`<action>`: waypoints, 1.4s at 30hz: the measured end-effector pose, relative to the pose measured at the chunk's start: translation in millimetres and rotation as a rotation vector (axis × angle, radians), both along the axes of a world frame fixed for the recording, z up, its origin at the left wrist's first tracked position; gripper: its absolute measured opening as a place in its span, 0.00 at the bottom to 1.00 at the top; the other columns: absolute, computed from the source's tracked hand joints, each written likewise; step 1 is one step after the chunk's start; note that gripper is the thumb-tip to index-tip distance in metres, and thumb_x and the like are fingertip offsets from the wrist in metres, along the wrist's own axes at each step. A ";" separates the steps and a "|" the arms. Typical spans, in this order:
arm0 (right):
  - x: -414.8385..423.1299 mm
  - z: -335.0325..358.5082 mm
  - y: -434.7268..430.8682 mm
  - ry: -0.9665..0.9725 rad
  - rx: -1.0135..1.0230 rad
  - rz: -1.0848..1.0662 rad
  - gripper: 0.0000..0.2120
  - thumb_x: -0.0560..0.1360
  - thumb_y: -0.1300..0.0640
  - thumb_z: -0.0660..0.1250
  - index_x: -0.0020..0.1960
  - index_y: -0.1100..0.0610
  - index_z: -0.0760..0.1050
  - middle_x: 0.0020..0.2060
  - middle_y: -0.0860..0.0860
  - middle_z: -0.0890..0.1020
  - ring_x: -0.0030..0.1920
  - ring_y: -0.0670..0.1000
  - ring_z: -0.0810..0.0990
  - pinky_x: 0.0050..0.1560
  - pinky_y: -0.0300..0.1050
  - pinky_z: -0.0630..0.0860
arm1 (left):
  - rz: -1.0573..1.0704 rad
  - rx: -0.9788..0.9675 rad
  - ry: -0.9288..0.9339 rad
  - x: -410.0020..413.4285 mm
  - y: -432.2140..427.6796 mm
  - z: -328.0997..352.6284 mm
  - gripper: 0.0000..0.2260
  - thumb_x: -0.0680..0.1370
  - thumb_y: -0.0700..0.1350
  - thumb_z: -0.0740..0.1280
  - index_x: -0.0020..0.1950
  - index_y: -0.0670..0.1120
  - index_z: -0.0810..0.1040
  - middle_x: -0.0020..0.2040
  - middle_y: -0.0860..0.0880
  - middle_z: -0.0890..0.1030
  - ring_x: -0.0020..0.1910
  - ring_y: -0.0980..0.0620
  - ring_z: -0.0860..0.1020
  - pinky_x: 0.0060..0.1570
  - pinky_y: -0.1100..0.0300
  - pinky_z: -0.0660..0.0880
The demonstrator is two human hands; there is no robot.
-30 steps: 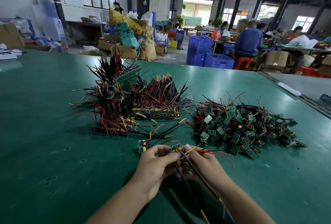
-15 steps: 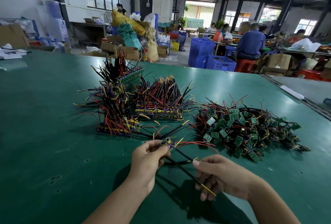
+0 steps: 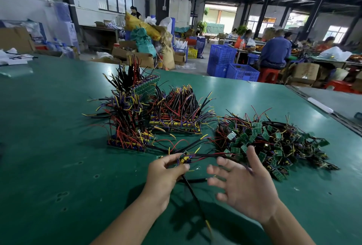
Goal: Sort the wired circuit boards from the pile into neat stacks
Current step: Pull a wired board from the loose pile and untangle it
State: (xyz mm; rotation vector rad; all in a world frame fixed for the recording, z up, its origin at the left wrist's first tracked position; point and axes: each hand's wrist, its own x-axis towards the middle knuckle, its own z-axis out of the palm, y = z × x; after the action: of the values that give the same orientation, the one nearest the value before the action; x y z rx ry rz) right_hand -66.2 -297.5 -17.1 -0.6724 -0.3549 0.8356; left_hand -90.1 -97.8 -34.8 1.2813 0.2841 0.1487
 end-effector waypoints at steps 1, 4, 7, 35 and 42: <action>0.3 -1.0 1.1 -0.004 0.018 -0.012 0.36 0.76 0.31 0.56 0.61 0.62 0.76 0.60 0.63 0.78 0.59 0.62 0.78 0.54 0.56 0.75 | -0.031 -0.054 0.006 0.0 -0.9 1.4 0.14 0.71 0.30 0.71 0.52 0.44 0.81 0.41 0.49 0.85 0.39 0.55 0.82 0.44 0.62 0.77; -2.7 -0.3 6.1 -0.034 0.022 -0.090 0.29 0.80 0.39 0.51 0.63 0.61 0.75 0.66 0.64 0.74 0.65 0.63 0.73 0.61 0.60 0.70 | -0.123 -0.184 0.048 -2.0 -3.3 5.4 0.17 0.70 0.24 0.66 0.51 0.41 0.81 0.34 0.48 0.83 0.32 0.56 0.79 0.37 0.65 0.76; -4.8 -1.9 8.5 -0.154 -0.129 -0.155 0.14 0.72 0.50 0.67 0.48 0.60 0.81 0.58 0.61 0.80 0.57 0.59 0.80 0.53 0.55 0.76 | -0.193 -0.223 0.097 -3.5 -4.8 6.9 0.18 0.71 0.23 0.63 0.55 0.39 0.80 0.32 0.46 0.78 0.29 0.54 0.76 0.34 0.64 0.74; -10.7 -21.2 25.9 -0.664 -0.807 -0.481 0.10 0.74 0.47 0.69 0.54 0.46 0.82 0.45 0.54 0.85 0.45 0.52 0.84 0.48 0.46 0.81 | -0.344 -0.315 0.180 -7.6 -3.6 12.2 0.12 0.78 0.26 0.59 0.56 0.38 0.75 0.30 0.47 0.76 0.23 0.55 0.71 0.21 0.65 0.69; -14.6 -23.9 36.5 -0.630 -0.726 -0.631 0.06 0.70 0.56 0.73 0.46 0.57 0.82 0.37 0.52 0.86 0.38 0.47 0.83 0.40 0.36 0.77 | -0.299 -0.248 0.168 -8.2 -6.4 12.6 0.05 0.80 0.35 0.61 0.55 0.41 0.74 0.37 0.45 0.82 0.25 0.51 0.77 0.23 0.61 0.74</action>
State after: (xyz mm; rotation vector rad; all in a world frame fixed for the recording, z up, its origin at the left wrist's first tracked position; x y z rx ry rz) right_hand -80.9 -261.0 -40.9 -1.6372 -0.3649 0.0965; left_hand -98.3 -104.1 -22.2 1.0764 0.2427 -0.2437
